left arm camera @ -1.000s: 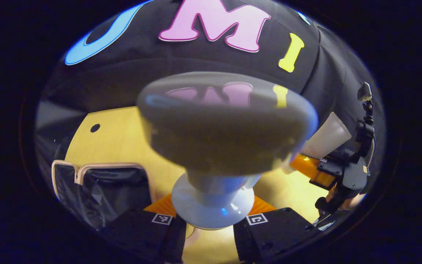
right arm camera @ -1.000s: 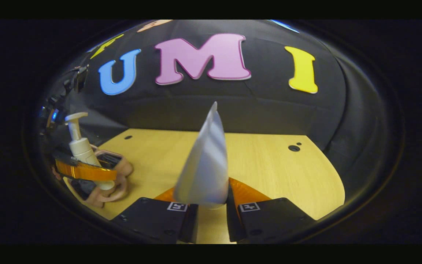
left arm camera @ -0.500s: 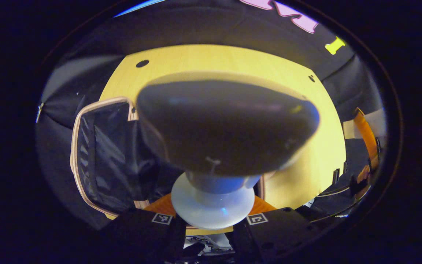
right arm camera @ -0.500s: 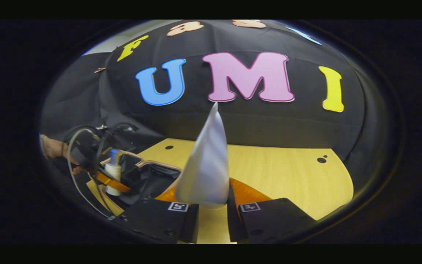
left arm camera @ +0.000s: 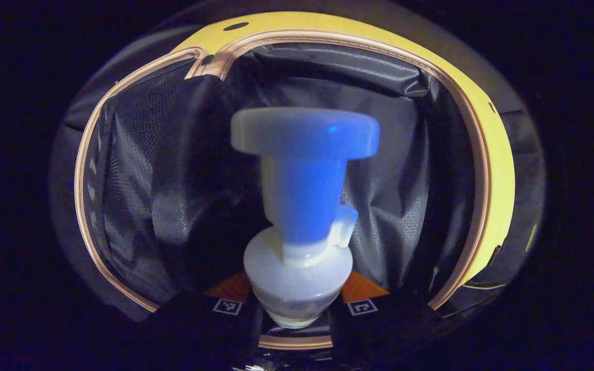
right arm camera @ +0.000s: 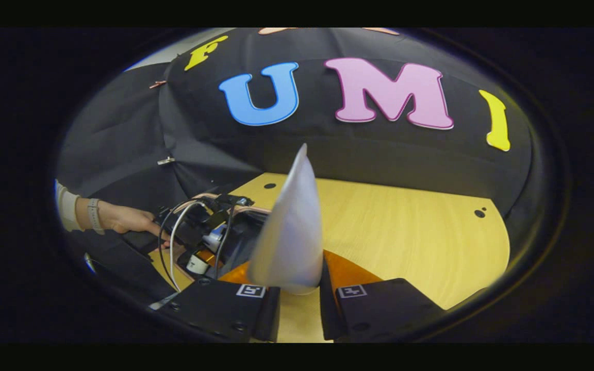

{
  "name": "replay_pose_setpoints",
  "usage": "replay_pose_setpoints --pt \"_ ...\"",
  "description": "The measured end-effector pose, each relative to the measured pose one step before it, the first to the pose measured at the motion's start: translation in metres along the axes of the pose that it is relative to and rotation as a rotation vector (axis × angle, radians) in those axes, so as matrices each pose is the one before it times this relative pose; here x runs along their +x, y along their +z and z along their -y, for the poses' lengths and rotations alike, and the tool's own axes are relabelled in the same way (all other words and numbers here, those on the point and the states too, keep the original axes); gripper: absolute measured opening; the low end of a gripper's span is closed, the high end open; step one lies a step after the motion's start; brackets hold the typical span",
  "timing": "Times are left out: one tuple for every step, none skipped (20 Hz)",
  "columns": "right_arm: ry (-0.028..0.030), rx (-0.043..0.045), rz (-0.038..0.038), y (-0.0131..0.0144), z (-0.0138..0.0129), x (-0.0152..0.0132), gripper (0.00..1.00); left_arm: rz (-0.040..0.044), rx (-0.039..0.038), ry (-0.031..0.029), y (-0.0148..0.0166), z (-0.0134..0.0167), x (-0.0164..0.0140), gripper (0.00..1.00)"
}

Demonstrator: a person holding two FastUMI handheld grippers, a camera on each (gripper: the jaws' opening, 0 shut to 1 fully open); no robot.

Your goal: First open the suitcase, pack the skin care products into it, and then close the suitcase.

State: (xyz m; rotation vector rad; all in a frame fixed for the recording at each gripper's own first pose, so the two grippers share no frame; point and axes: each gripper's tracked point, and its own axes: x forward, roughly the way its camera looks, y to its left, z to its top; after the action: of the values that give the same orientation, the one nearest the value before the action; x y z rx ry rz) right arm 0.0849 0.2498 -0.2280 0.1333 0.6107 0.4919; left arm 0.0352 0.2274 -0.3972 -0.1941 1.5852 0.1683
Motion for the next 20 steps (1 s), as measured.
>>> replay_pose_setpoints --pt "0.0096 0.007 -0.0183 -0.00323 -0.00721 0.00312 0.35 0.0176 0.01255 0.00108 -0.00006 0.0025 0.00036 0.62" --pt "0.00934 0.001 -0.01716 -0.00222 -0.00582 0.00307 0.36 0.01192 0.00574 -0.01527 -0.002 0.00214 -0.00373 0.63" --pt "0.00887 -0.00294 -0.01544 -0.00236 -0.00645 0.00304 0.35 0.00819 -0.01132 -0.01985 -0.00434 0.00468 -0.004 0.63" --pt "0.01056 -0.00655 -0.01327 -0.00432 -0.00627 0.00443 0.35 0.00962 -0.01042 -0.02411 -0.0021 0.00395 0.00078 0.65" --pt "0.01234 -0.00421 -0.01572 -0.00326 -0.00719 0.00463 0.36 0.01143 -0.00858 -0.0212 -0.00301 0.0003 -0.00508 0.73" --pt "0.01855 0.00673 -0.02331 -0.00571 -0.00903 0.00682 0.36 0.02296 -0.001 -0.01735 -0.00148 0.00077 -0.00632 0.77" --pt "0.02246 0.02138 -0.02476 -0.00507 -0.01003 0.00592 0.36 0.03428 -0.00147 -0.01515 -0.00077 0.00004 -0.0099 0.8" --pt "0.02129 0.02201 -0.02862 -0.0053 -0.00857 0.0061 0.36 0.03969 -0.00385 -0.02032 0.00003 -0.00051 -0.0103 0.81" --pt "0.02312 0.01969 -0.02825 -0.00631 -0.01164 0.00659 0.35 0.04474 -0.00522 -0.02922 0.00073 0.00101 -0.01284 0.83" --pt "0.0218 0.00957 -0.04881 -0.00905 -0.00779 0.01082 0.36 0.04641 -0.00676 -0.03682 0.00061 0.00119 -0.01466 0.83" --pt "0.02077 0.01311 -0.0384 -0.00643 -0.00865 0.00961 0.36 0.05138 -0.01001 -0.0279 0.00358 -0.00297 -0.01974 0.87" --pt "0.02812 0.02209 -0.04229 -0.00636 -0.006 0.01647 0.35 0.05347 -0.01562 -0.01335 0.00444 -0.00575 -0.01768 0.87" --pt "0.01365 0.02727 -0.05223 -0.00808 -0.00644 0.01322 0.36 0.04593 -0.01952 -0.00765 0.0014 -0.00911 -0.01481 0.87" --pt "-0.003 0.03005 -0.05307 -0.00984 -0.00007 0.01172 0.36 0.04397 -0.02481 0.00087 0.00359 -0.00961 -0.01716 0.88" --pt "-0.00749 0.02696 -0.05841 -0.00741 0.00142 0.01369 0.36 0.03995 -0.02308 0.00391 0.00245 -0.0115 -0.01633 0.88" --pt "-0.01277 0.03447 -0.04849 -0.00395 0.00216 0.01481 0.36 0.03492 -0.0186 0.00735 0.00181 -0.01279 -0.01363 0.88" --pt "-0.01828 0.03836 -0.05044 -0.00369 0.00363 0.01365 0.36 0.03099 -0.01227 0.01886 0.00076 -0.01675 -0.01158 0.87" --pt "-0.01343 0.03047 -0.03283 -0.001 0.00091 0.01062 0.36 0.02467 -0.01006 0.02868 0.00071 -0.0193 -0.01093 0.88" --pt "-0.01625 0.02181 -0.02718 -0.00003 0.00113 0.00786 0.36 0.01398 -0.01407 0.03172 -0.00352 -0.02009 -0.00997 0.88" --pt "-0.02975 0.01457 -0.02363 -0.00131 0.00367 0.00522 0.36 0.00873 -0.0175 0.02312 -0.00253 -0.01698 -0.00709 0.88"
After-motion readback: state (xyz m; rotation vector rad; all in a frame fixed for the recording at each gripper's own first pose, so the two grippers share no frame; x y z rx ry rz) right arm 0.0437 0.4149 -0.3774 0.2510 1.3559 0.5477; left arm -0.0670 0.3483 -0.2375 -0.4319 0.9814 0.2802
